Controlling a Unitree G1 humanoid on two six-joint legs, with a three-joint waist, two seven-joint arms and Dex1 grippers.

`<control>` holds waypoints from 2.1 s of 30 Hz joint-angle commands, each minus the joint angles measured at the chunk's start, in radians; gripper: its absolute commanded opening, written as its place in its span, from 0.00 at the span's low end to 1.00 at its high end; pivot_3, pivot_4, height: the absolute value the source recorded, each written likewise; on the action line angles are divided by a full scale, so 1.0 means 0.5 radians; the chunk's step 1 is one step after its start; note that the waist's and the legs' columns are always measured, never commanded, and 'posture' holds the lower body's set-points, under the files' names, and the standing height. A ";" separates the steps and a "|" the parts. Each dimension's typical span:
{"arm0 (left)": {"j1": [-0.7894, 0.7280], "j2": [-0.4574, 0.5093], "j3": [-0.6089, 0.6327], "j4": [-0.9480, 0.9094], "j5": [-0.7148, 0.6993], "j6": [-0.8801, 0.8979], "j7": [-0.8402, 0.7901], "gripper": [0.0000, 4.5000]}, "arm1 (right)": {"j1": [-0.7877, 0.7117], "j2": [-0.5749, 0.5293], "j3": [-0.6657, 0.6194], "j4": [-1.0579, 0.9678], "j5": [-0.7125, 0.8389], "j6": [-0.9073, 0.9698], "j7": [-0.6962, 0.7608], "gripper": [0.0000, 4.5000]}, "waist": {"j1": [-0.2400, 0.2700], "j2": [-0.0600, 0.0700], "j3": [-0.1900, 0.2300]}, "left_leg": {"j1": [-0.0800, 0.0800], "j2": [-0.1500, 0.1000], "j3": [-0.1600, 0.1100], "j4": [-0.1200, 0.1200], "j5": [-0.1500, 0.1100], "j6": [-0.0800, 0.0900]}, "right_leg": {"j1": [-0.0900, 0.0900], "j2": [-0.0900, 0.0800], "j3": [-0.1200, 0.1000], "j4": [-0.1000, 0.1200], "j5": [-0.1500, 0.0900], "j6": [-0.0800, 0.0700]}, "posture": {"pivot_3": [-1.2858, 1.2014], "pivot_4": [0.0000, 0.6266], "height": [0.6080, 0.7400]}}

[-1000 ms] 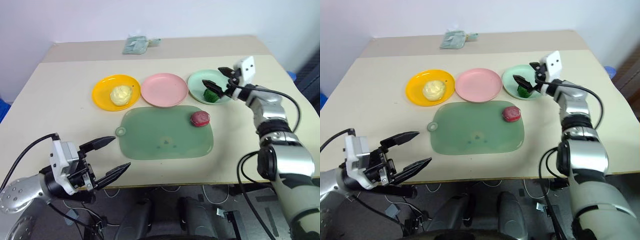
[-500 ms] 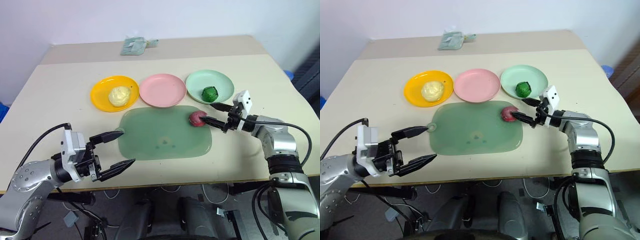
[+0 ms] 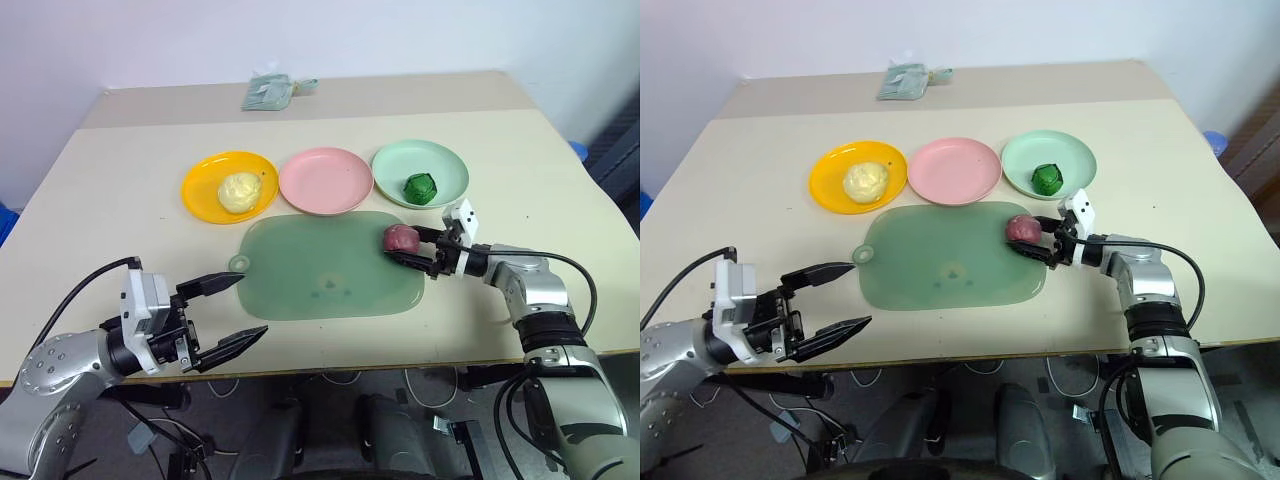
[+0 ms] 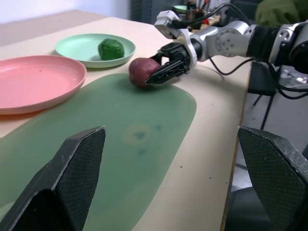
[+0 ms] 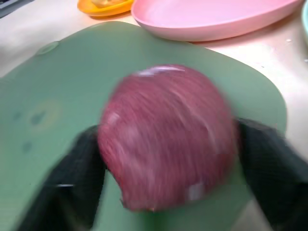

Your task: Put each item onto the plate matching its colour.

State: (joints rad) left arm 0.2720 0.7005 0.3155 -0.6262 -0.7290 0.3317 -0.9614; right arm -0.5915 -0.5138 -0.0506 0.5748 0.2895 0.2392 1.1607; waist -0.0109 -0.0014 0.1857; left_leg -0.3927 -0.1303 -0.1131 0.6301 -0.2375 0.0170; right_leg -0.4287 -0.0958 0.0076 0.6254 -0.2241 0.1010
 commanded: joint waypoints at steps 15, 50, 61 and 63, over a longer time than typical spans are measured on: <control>0.062 -0.021 0.073 -0.221 -0.039 0.007 0.213 1.00 | -0.898 0.607 0.040 0.763 -0.225 -0.644 -0.659 0.48 | -0.015 0.000 0.000 | 0.001 0.002 0.002 -0.001 -0.001 -0.002 | -0.002 0.005 0.003 0.001 0.001 -0.001 | 0.52 0.24 1.00; -0.008 -0.313 0.136 0.169 0.296 -0.135 0.603 1.00 | 0.823 -0.254 -0.431 -1.264 0.111 -0.107 -0.524 0.99 | -0.011 -0.001 -0.001 | 0.003 0.012 0.008 0.000 -0.006 -0.006 | -0.003 0.015 0.012 0.001 -0.001 -0.004 | 0.52 0.24 1.00; -0.108 -0.225 0.078 0.313 0.244 -0.079 0.383 1.00 | 1.194 -0.301 -0.654 -1.463 0.173 -0.096 -0.646 0.99 | 0.049 -0.002 -0.002 | 0.003 0.015 0.010 0.004 -0.010 -0.003 | 0.006 0.016 0.011 -0.015 0.000 -0.005 | 0.52 0.24 1.00; -0.136 -0.216 0.070 0.358 0.255 -0.086 0.356 1.00 | 1.214 -0.290 -0.657 -1.466 0.167 -0.109 -0.673 0.99 | 0.049 -0.002 -0.003 | 0.003 0.015 0.010 0.003 -0.009 -0.002 | 0.006 0.016 0.011 -0.015 0.000 -0.005 | 0.52 0.24 1.00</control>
State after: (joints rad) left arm 0.2135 0.5819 0.3451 -0.4543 -0.5957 0.2964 -0.7698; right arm 0.0106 -0.6500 -0.3451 -0.1159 0.3614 0.2053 0.8365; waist 0.0135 -0.0022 0.1844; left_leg -0.3914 -0.1229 -0.1080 0.6317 -0.2421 0.0158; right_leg -0.4260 -0.0879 0.0132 0.6179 -0.2240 0.0982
